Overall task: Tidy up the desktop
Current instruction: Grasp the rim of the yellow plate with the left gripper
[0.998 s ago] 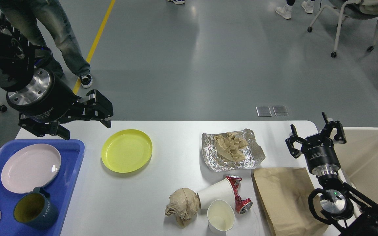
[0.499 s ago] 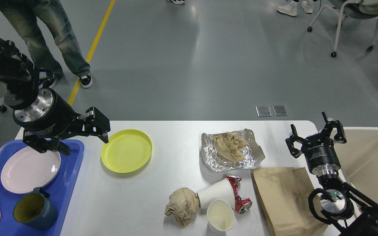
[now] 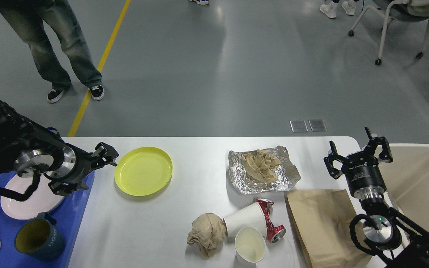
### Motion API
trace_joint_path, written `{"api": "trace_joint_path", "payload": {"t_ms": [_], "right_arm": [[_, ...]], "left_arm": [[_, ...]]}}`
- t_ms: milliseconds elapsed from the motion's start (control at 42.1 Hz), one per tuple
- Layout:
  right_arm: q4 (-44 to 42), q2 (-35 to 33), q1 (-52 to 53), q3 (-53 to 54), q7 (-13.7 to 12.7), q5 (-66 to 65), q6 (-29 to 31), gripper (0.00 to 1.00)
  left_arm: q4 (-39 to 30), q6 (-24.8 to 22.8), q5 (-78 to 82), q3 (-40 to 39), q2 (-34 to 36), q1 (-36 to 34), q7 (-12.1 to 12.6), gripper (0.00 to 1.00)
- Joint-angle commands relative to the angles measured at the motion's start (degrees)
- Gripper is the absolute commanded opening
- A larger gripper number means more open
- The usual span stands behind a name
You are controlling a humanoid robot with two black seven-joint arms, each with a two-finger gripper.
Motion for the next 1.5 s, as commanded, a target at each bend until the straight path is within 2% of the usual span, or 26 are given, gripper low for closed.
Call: {"api": "trace_joint_path", "payload": {"t_ms": [0, 214, 380, 546, 808, 903, 1164, 1378, 1473], "right_arm": [[0.0, 0.0, 0.0, 0.0, 0.0, 0.0, 0.0, 1.0], [0.0, 0.0, 0.1, 0.0, 0.0, 0.0, 0.1, 1.0], [0.0, 0.0, 0.0, 0.0, -0.1, 0.0, 0.0, 1.0], [0.0, 0.0, 0.0, 0.0, 0.0, 0.0, 0.0, 1.0], [0.0, 0.0, 0.1, 0.0, 0.0, 0.0, 0.0, 1.0], [0.0, 0.0, 0.1, 0.0, -0.1, 0.0, 0.0, 1.0], [0.0, 0.0, 0.1, 0.0, 0.0, 0.0, 0.0, 1.0], [0.0, 0.0, 0.0, 0.0, -0.1, 0.0, 0.0, 1.0], [0.0, 0.0, 0.0, 0.0, 0.0, 0.0, 0.1, 1.0]], "left_arm": [[9.6, 5.8, -0.4, -11.9, 1.6, 12.3, 7.5, 0.94], [20.4, 5.9, 0.2, -20.1, 1.5, 23.0, 7.1, 0.94], [28.9, 5.7, 1.0, -25.4, 0.9, 27.4, 7.0, 0.95], [31.8, 5.6, 6.1, -34.2, 0.4, 32.8, 7.0, 0.94], [36.0, 5.6, 9.8, -35.2, -2.0, 36.8, 7.0, 0.87], [36.0, 5.5, 10.5, -37.1, -2.1, 36.8, 7.0, 0.79], [36.0, 2.0, 10.5, -38.3, -1.8, 37.3, 7.0, 0.46], [36.1, 2.0, 10.3, -39.0, -1.8, 38.3, 7.2, 0.41], [36.1, 1.9, 10.2, -39.1, -1.4, 38.7, 7.3, 0.34]]}}
